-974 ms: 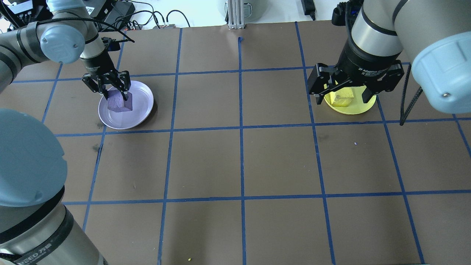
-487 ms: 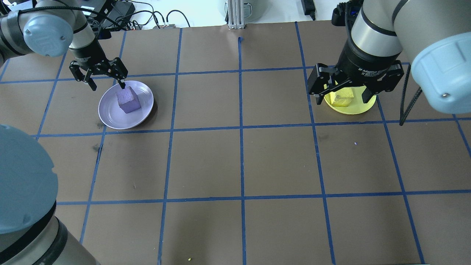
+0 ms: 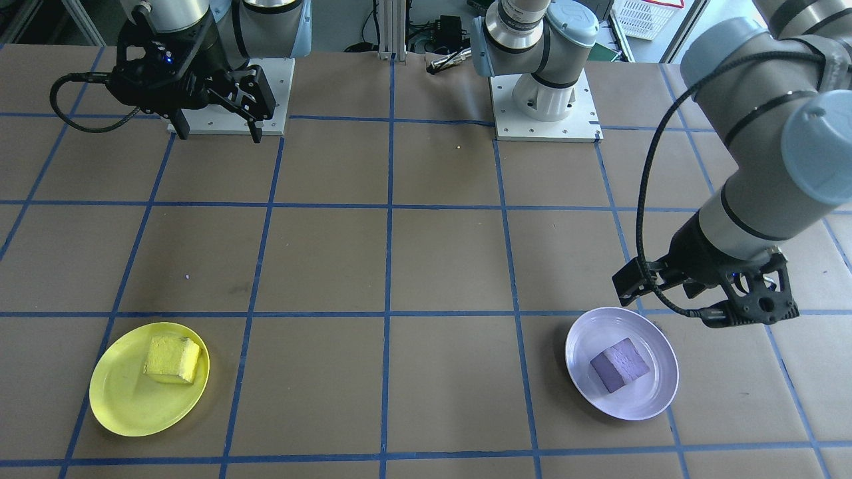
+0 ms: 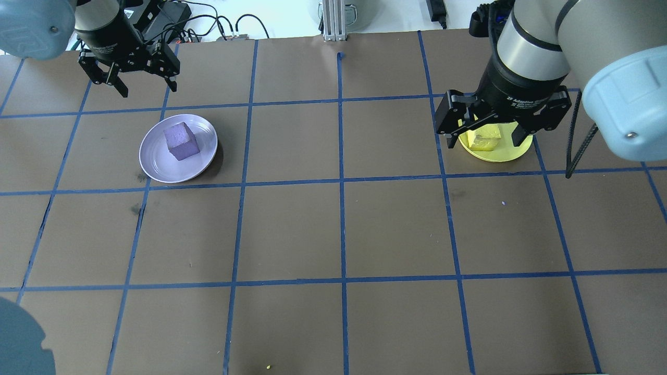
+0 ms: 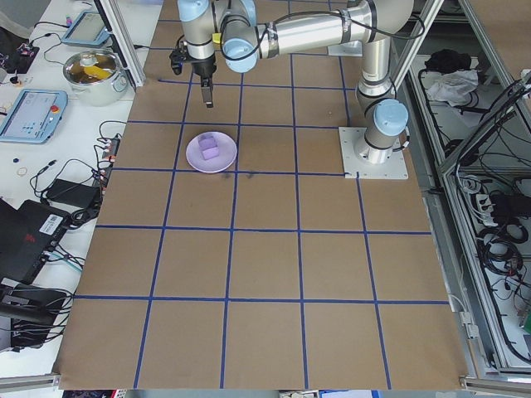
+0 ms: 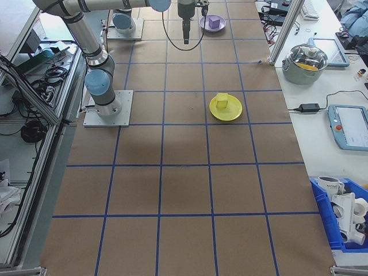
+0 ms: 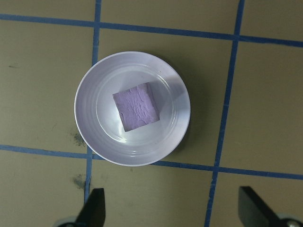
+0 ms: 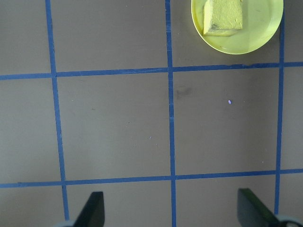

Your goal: Sort blocks by color into plates

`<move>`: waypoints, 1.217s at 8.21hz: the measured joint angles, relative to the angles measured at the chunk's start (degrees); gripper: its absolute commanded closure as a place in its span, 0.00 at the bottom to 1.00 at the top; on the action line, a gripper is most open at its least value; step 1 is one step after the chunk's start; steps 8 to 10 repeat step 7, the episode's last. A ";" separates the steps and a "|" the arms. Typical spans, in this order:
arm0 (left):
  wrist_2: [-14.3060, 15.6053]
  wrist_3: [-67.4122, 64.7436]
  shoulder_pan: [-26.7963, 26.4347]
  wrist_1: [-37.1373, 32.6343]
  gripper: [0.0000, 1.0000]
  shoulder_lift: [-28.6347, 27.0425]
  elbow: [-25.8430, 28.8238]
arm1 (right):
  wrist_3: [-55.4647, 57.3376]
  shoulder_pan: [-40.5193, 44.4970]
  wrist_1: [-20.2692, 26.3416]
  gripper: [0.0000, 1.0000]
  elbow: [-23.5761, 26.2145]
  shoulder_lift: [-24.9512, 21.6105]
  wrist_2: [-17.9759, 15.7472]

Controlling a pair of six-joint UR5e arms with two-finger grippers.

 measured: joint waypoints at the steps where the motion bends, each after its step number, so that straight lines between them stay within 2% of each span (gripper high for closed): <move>1: -0.33 -3.53 -2.43 -0.12 0.00 2.22 -0.07 | -0.03 0.00 0.03 0.00 0.02 0.00 -0.03; 3: -0.27 -8.46 -8.11 -0.31 0.00 5.93 -0.47 | -0.01 0.00 0.08 0.00 0.11 0.02 -0.10; 5: -0.23 -11.34 -11.37 -0.04 0.00 8.75 -3.17 | 0.00 0.00 0.04 0.00 0.29 0.08 0.03; 7: -0.02 -11.82 -12.07 0.36 0.00 10.20 -5.65 | 0.01 0.00 0.03 0.00 0.38 0.08 0.02; 10: -0.02 -11.82 -12.07 0.36 0.00 10.20 -5.65 | 0.01 0.00 0.03 0.00 0.38 0.08 0.02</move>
